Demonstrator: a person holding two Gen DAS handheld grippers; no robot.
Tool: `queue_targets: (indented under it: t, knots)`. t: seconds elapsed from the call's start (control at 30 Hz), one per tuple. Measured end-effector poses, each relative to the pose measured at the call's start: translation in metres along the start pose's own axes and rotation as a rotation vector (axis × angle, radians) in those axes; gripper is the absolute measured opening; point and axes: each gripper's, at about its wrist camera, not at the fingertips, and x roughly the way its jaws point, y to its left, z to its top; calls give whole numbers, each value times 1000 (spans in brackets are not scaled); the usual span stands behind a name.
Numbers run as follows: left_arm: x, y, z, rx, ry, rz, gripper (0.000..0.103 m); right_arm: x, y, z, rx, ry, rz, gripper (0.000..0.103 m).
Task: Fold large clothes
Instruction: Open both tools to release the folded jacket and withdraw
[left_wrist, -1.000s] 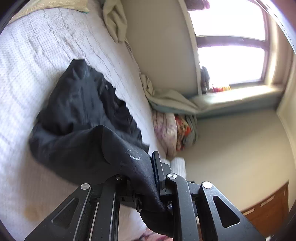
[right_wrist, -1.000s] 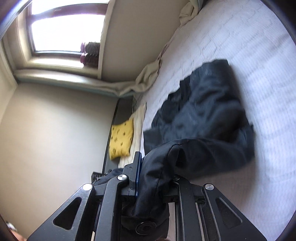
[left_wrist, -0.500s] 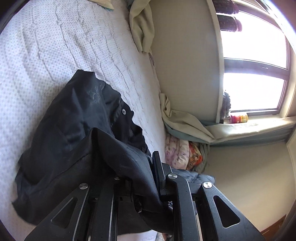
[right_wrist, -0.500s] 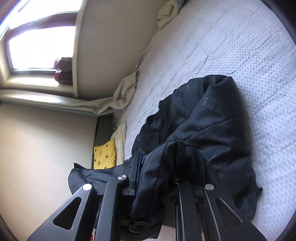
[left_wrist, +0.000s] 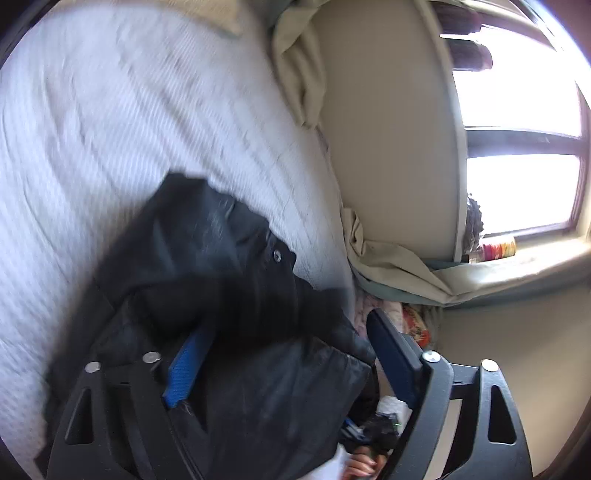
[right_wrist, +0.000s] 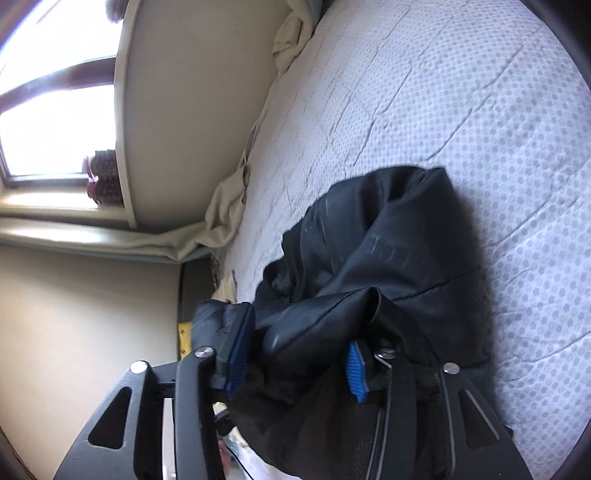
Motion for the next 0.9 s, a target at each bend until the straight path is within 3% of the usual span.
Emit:
queue_targets:
  t: [0.17, 0.23, 0.37, 0.47, 0.53, 0.63, 0.77, 0.9]
  knots:
    - [-24, -19, -4, 67, -75, 70, 92, -21, 3, 5, 21, -62, -6, 61]
    - [-33, -35, -12, 139, -114, 111, 92, -35, 9, 6, 1, -119, -40, 63]
    - [-34, -82, -46, 348, -140, 194, 92, -61, 49, -2, -185, -217, -169, 65]
    - [-16, -113, -94, 556, -89, 242, 93, -61, 99, -31, -485, -252, -325, 65]
    - [11, -128, -132, 702, -11, 285, 93, -48, 126, -59, -694, -244, -406, 62]
    - [49, -125, -165, 823, 76, 399, 93, -13, 144, -100, -957, -181, -516, 48]
    - [81, -93, -172, 838, 130, 561, 92, 22, 121, -109, -1072, -160, -712, 45]
    - [91, -73, -168, 826, 155, 615, 94, 42, 80, -87, -998, -77, -797, 44]
